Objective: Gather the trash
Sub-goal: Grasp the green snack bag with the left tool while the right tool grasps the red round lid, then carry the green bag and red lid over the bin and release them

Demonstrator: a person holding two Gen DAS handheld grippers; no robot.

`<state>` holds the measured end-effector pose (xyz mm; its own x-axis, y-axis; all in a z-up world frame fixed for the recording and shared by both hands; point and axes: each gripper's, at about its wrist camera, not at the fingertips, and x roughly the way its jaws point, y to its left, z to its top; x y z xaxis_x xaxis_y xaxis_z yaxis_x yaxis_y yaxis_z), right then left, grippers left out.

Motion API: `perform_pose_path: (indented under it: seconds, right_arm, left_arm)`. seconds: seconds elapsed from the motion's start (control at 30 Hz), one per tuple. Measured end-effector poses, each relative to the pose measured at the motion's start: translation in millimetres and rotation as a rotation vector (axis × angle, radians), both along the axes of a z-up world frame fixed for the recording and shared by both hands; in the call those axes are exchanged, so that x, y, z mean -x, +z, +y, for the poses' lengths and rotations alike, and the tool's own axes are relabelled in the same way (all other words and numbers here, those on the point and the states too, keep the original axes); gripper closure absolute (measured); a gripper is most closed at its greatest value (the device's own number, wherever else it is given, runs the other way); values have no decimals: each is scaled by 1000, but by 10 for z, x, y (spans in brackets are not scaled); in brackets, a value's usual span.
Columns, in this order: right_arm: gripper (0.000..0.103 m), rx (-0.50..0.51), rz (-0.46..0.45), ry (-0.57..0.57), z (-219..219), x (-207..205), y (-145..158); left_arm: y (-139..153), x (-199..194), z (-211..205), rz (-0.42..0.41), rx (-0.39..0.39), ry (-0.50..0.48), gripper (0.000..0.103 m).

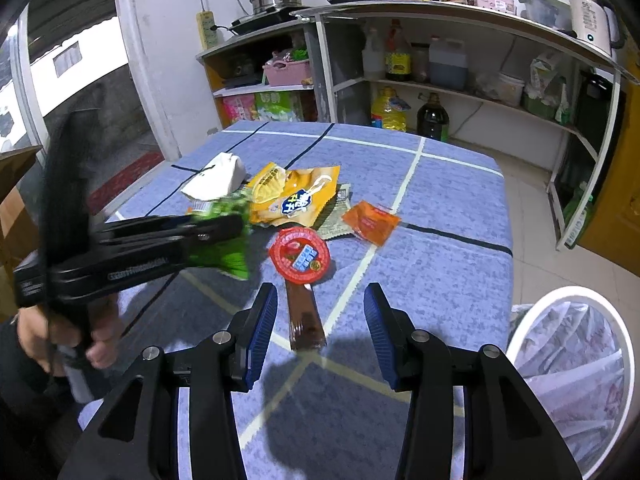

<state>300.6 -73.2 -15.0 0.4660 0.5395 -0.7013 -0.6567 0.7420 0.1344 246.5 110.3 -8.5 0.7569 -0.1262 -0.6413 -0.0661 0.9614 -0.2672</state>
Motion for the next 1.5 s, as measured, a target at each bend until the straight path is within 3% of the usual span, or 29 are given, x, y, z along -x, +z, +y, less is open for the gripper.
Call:
perform_pose_path:
  seconds: [0.07, 0.5, 0.73, 0.83, 1.2, 1.5]
  right_arm:
    - [47, 13, 14, 9, 80, -42, -16]
    - [46, 135, 13, 67, 686, -318, -243]
    - [46, 161, 64, 18, 794, -446, -406]
    - [57, 153, 57, 10, 778, -447, -391]
    - [57, 83, 12, -10, 469, -300, -137]
    - [57, 49, -16, -125, -359, -147, 59]
  left_arm:
    - [31, 77, 48, -9, 3, -2, 76]
    - [55, 318, 255, -36, -22, 0, 76]
    - [31, 395, 403, -33, -15, 13, 76]
    - [22, 412, 430, -33, -11, 13, 76]
    - [59, 343, 226, -35, -11, -33, 76]
    - [182, 122, -383, -49, -13, -138, 76]
